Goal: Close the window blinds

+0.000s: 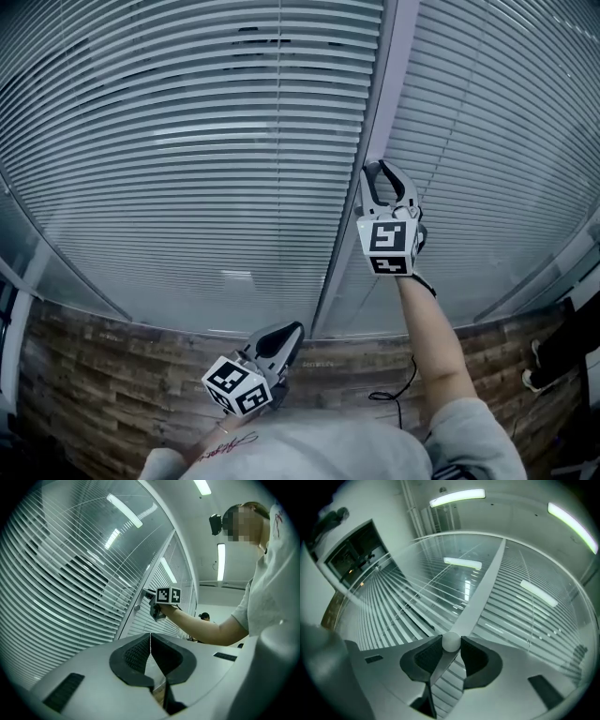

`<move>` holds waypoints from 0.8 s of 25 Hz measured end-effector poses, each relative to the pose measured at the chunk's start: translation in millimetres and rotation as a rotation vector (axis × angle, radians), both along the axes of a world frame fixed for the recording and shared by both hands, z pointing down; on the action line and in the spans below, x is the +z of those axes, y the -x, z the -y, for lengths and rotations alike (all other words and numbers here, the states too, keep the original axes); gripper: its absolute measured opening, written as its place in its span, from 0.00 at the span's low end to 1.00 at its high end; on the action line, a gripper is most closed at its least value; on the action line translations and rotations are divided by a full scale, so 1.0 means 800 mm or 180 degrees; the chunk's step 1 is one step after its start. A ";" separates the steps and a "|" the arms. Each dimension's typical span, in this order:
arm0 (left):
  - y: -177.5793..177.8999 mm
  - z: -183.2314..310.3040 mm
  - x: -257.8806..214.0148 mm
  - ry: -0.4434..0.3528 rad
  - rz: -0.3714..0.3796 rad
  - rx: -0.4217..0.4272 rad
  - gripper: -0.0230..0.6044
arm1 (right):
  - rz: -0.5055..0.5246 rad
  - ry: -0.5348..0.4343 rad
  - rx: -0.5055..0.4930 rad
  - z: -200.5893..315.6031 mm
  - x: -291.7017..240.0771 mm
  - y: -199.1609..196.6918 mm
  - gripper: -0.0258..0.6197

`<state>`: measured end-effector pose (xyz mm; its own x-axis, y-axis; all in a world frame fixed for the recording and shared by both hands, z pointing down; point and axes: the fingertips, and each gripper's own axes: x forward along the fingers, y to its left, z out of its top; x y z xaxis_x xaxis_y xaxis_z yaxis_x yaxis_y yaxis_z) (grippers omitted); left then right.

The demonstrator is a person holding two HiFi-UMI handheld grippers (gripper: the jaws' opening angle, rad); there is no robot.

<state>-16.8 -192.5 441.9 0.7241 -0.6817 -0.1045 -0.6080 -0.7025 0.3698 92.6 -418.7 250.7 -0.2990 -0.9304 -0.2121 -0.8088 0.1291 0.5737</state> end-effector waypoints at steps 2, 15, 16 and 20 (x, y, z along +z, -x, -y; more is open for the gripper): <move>-0.001 -0.002 -0.004 0.0008 0.0001 -0.0002 0.07 | -0.0421 -0.0091 0.0073 -0.003 -0.004 0.000 0.24; -0.003 -0.003 -0.003 0.0004 -0.0006 0.0030 0.07 | -0.2313 -0.0350 0.0064 0.000 0.005 0.009 0.24; -0.003 -0.002 -0.001 0.0007 -0.0005 0.0028 0.07 | -0.2470 -0.0379 0.0061 0.001 0.007 0.010 0.24; -0.005 -0.007 0.004 0.0002 -0.0002 0.0040 0.07 | -0.3143 -0.0492 0.0059 -0.006 0.015 0.010 0.24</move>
